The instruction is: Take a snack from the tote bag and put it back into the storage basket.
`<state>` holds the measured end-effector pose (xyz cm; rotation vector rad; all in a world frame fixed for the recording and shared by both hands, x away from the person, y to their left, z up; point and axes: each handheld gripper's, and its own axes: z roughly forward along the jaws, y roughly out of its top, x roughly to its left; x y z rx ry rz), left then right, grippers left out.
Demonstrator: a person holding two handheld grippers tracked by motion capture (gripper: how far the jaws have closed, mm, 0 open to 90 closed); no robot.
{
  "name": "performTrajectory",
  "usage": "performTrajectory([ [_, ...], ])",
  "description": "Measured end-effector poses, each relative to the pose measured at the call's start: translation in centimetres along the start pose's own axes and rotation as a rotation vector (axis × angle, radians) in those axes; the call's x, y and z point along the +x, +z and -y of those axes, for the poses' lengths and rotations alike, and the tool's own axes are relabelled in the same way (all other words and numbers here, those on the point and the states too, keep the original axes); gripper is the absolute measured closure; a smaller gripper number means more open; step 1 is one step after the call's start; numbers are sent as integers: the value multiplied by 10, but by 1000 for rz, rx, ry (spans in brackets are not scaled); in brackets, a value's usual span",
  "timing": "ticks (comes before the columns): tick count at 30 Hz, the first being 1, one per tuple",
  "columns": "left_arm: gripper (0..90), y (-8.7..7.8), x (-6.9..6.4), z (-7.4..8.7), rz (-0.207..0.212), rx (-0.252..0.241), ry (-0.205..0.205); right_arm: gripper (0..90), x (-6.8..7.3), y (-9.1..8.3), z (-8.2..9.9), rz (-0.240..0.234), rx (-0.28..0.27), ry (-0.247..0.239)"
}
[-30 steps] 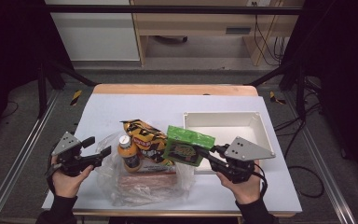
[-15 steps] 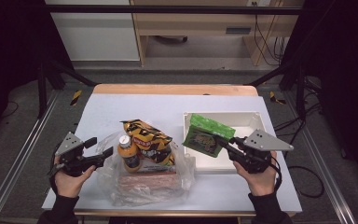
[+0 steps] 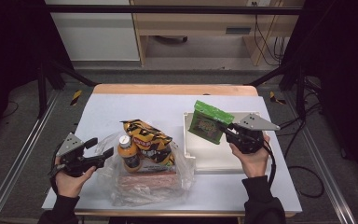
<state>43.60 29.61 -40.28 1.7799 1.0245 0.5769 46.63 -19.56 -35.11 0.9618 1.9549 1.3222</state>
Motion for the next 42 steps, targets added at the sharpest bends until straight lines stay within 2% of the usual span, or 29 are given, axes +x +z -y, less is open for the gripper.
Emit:
performTrajectory([
  [9,229,1,0,1,0,1,-1,770,-17,31,8,41,61,18],
  [20,230,1,1,1,-2,2,0,766,-21,64,21,25,120,30],
  [32,230,2,1,2,-1,6,-3,750,-24,83,29,32,167,25],
  [36,230,3,1,2,-2,8,-1,744,-28,88,31,29,164,45],
  [42,230,3,2,3,-2,10,-3,704,-32,97,36,68,164,53],
])
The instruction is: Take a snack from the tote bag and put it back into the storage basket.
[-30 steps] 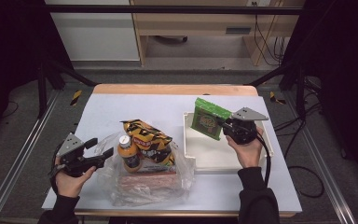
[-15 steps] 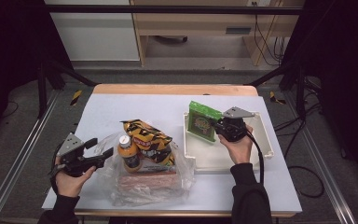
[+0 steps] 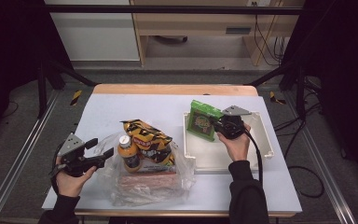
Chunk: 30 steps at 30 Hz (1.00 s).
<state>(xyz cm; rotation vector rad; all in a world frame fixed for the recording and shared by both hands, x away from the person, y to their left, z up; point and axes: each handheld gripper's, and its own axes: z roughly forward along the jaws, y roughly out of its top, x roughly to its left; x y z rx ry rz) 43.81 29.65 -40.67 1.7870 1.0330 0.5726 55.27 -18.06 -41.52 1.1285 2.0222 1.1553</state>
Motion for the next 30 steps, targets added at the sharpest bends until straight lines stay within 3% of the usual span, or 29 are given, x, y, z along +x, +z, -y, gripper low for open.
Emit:
performTrajectory([
  [6,230,1,0,1,2,6,1,636,-4,8,3,42,-5,13],
  [12,230,1,1,1,1,7,-3,416,-6,8,5,86,-19,39],
  [16,230,1,1,1,0,5,-2,404,-5,-2,5,93,-40,70],
  [21,233,0,0,1,2,6,-1,510,-1,-9,12,97,-11,99],
  [26,235,1,0,1,4,8,-2,730,1,-3,15,96,13,91],
  [30,236,0,2,2,1,6,-6,784,-3,2,17,101,5,109],
])
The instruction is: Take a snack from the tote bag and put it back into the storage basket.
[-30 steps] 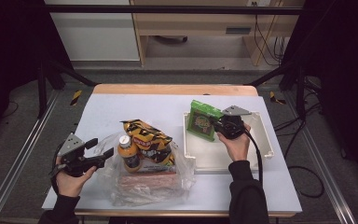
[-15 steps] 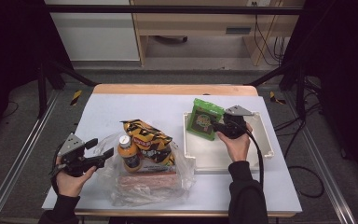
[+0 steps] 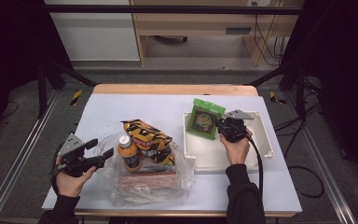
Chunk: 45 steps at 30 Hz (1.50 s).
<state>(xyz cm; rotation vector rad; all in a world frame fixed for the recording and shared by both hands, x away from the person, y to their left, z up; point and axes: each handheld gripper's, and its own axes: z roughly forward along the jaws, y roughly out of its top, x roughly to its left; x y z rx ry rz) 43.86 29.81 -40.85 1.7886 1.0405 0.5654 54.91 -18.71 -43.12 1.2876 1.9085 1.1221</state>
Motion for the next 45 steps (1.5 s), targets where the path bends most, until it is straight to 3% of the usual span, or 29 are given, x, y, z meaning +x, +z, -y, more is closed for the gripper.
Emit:
performTrajectory([
  [11,236,0,0,0,4,2,2,841,-2,11,-1,0,-36,19],
  [21,236,0,0,0,7,-1,2,791,0,18,0,36,-89,-15],
  [26,235,0,0,0,6,-4,1,676,-2,18,-1,24,-87,-12],
  [35,235,-5,0,-2,5,-17,-1,490,-4,-12,-8,16,-111,-4],
  [42,236,-9,0,-4,0,-29,-4,427,3,-44,-8,-57,-134,34],
  [45,237,-9,-1,-4,-1,-30,-4,430,8,-55,-6,-83,-133,21],
])
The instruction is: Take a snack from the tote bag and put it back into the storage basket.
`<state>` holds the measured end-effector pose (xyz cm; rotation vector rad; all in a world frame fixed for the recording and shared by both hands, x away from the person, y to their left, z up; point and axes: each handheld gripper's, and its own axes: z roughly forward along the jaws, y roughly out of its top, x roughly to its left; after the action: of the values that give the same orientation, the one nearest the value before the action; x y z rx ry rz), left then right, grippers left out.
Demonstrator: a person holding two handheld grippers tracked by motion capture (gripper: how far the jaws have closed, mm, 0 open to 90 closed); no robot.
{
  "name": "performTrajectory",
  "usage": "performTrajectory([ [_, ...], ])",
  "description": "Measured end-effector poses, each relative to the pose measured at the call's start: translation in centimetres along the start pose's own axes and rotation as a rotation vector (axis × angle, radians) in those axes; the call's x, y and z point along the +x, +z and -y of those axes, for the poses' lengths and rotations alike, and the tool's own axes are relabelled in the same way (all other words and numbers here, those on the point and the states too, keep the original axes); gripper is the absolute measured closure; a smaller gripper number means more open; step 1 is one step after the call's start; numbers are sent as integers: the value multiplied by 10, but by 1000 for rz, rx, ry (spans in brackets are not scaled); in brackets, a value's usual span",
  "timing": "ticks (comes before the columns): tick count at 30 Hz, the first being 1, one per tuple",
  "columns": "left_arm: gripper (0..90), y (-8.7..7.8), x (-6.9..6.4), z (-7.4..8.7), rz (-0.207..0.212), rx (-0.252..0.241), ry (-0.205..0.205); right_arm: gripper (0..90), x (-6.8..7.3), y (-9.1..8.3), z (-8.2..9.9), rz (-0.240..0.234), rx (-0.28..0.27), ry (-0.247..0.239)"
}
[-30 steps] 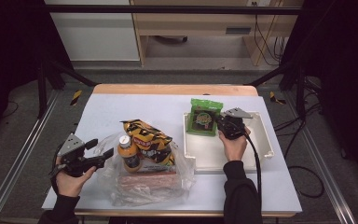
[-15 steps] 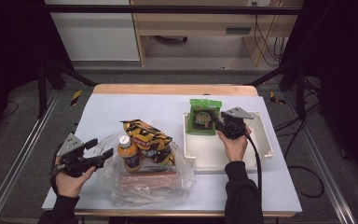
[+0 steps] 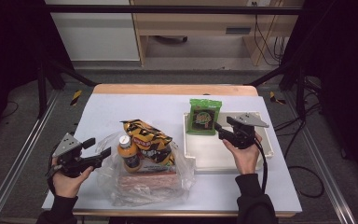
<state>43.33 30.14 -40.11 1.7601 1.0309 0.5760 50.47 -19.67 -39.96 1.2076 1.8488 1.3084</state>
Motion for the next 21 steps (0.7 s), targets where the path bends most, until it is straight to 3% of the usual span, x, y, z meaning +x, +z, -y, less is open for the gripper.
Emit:
performTrajectory([
  [8,237,-1,-1,1,2,2,3,436,20,-27,1,-74,-34,-21],
  [14,238,-3,2,2,-1,0,-5,423,42,-44,1,-134,-49,-65],
  [21,238,-2,2,4,-4,3,-7,367,68,-54,0,-202,-72,-105],
])
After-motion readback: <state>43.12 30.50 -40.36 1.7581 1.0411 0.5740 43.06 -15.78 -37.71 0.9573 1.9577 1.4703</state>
